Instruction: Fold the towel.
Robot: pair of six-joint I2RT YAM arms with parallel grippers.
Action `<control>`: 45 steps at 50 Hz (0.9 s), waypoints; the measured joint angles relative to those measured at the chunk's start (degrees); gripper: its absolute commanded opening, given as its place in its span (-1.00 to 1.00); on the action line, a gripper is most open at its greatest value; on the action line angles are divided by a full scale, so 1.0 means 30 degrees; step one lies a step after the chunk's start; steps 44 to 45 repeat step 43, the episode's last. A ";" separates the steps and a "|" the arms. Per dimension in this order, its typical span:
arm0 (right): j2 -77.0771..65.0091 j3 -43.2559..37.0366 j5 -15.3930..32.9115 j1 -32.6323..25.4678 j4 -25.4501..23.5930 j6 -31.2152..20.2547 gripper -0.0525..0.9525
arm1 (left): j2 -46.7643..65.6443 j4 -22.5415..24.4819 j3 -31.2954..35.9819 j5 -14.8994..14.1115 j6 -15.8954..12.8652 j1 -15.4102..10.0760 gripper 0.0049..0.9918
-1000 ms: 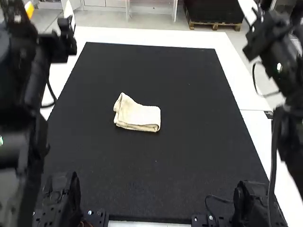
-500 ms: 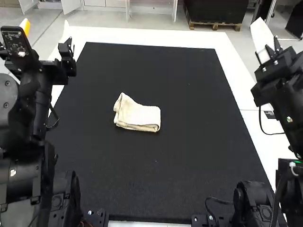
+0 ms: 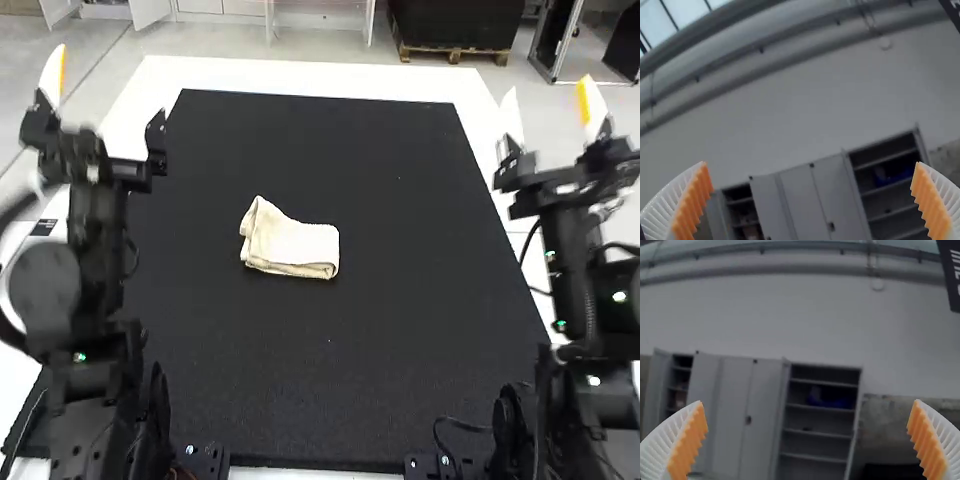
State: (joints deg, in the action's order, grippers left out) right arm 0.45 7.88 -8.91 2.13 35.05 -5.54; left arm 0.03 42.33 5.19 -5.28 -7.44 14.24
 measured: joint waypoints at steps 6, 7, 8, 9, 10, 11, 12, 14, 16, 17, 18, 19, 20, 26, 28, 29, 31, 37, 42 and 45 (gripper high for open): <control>0.0000 -0.2025 0.1581 0.0000 0.0058 -0.1107 0.94 | 0.0007 -0.1406 -0.1625 0.0831 -0.0612 0.0000 0.88; 0.0000 -0.2266 0.1843 0.0000 -0.0182 -0.1188 0.94 | 0.0022 -0.2200 -0.1632 0.0874 -0.0648 0.0000 0.88; 0.0000 -0.2463 0.2098 0.0000 -0.0576 -0.1231 0.94 | 0.0080 -0.2572 -0.1632 0.0933 -0.0656 0.0000 0.88; 0.0007 -0.2535 0.2484 0.0000 -0.1552 -0.1224 0.94 | 0.0109 -0.2965 -0.1632 0.1005 -0.0656 0.0000 0.88; 0.0015 -0.2535 0.2623 0.0000 -0.2040 -0.1195 0.94 | 0.0102 -0.3344 -0.1625 0.1071 -0.0648 0.0000 0.88; 0.0058 -0.2535 0.2841 -0.0007 -0.2404 -0.1166 0.94 | 0.0087 -0.3767 -0.1632 0.1129 -0.0605 0.0000 0.89; 0.0073 -0.2528 0.3177 0.0000 -0.2783 -0.1064 0.94 | 0.0087 -0.4262 -0.1632 0.1202 -0.0517 0.0000 0.90; 0.0044 -0.2521 0.3716 -0.0007 -0.3410 -0.0882 0.94 | 0.0095 -0.5428 -0.1625 0.1326 -0.0306 0.0000 0.92; 0.0036 -0.2521 0.4218 0.0000 -0.4430 -0.0692 0.94 | 0.0095 -0.6892 -0.1632 0.1413 -0.0066 0.0000 0.92; 0.0036 -0.2521 0.4379 -0.0007 -0.4932 -0.0612 0.94 | 0.0095 -0.7701 -0.1632 0.1428 0.0044 0.0000 0.92; 0.0036 -0.2521 0.4532 0.0000 -0.5428 -0.0568 0.94 | 0.0087 -0.8429 -0.1625 0.1464 0.0109 0.0000 0.92; 0.0036 -0.2521 0.4714 0.0000 -0.6186 -0.0495 0.94 | 0.0095 -0.9296 -0.1632 0.1486 0.0219 0.0000 0.92; 0.0044 -0.2521 0.4801 0.0000 -0.6681 -0.0423 0.94 | 0.0095 -1.0069 -0.1632 0.1494 0.0291 0.0000 0.92; 0.0036 -0.2514 0.5268 -0.0007 -1.0171 -0.0204 0.94 | 0.0095 -1.2604 -0.1632 0.1639 0.0444 0.0000 0.94; 0.0044 -0.2521 0.5348 -0.0007 -1.1118 -0.0146 0.94 | 0.0095 -1.2808 -0.1632 0.1705 0.0437 0.0000 0.94; 0.0051 -0.2521 0.5348 0.0000 -1.1234 -0.0124 0.94 | 0.0095 -1.2815 -0.1632 0.1719 0.0437 0.0000 0.94; 0.0036 -0.2521 0.5406 -0.0007 -1.1198 -0.0080 0.94 | 0.0095 -1.2801 -0.1632 0.1778 0.0437 0.0000 0.94; 0.0044 -0.2521 0.5493 -0.0007 -1.1220 -0.0007 0.94 | 0.0095 -1.2852 -0.1632 0.1763 0.0342 0.0000 0.94; 0.0044 -0.2521 0.5493 -0.0007 -1.1227 -0.0007 0.94 | 0.0095 -1.2917 -0.1632 0.1690 0.0262 0.0000 0.94; 0.0036 -0.2521 0.5493 0.0000 -1.1220 -0.0007 0.94 | 0.0095 -1.2917 -0.1632 0.1683 0.0262 0.0000 0.93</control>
